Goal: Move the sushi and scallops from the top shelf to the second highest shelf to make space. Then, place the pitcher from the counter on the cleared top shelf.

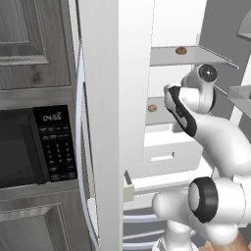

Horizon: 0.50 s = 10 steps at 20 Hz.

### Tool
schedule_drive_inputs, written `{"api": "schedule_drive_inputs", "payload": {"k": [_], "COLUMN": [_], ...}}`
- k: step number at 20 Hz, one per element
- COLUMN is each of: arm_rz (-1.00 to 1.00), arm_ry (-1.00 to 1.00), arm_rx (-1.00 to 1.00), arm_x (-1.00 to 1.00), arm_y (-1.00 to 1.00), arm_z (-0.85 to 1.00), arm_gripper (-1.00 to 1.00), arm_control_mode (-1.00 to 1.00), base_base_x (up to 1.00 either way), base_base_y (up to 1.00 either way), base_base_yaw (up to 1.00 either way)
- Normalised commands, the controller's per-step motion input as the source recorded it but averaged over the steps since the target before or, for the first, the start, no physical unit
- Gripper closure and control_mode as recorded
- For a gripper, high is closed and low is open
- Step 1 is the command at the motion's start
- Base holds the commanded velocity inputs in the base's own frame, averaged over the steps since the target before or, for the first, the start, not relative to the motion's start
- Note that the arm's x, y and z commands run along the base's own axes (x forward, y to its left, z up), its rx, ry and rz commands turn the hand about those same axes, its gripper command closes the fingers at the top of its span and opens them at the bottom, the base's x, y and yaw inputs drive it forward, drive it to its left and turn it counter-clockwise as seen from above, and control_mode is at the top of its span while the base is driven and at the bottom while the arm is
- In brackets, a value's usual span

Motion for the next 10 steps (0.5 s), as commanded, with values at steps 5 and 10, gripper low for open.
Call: {"api": "schedule_drive_inputs", "payload": {"k": [5,10], "arm_rz": [-0.09,-0.07], "arm_ry": [0.00,0.00], "arm_rx": [0.00,0.00], "arm_x": [-0.34,-0.02], "arm_y": [-0.09,-0.03], "arm_z": [0.99,0.85], "arm_gripper": [-1.00,-1.00], "arm_control_mode": [-1.00,-1.00], "base_base_x": [0.00,0.00], "base_base_y": [0.00,0.00], "base_base_yaw": [0.00,0.00]}}
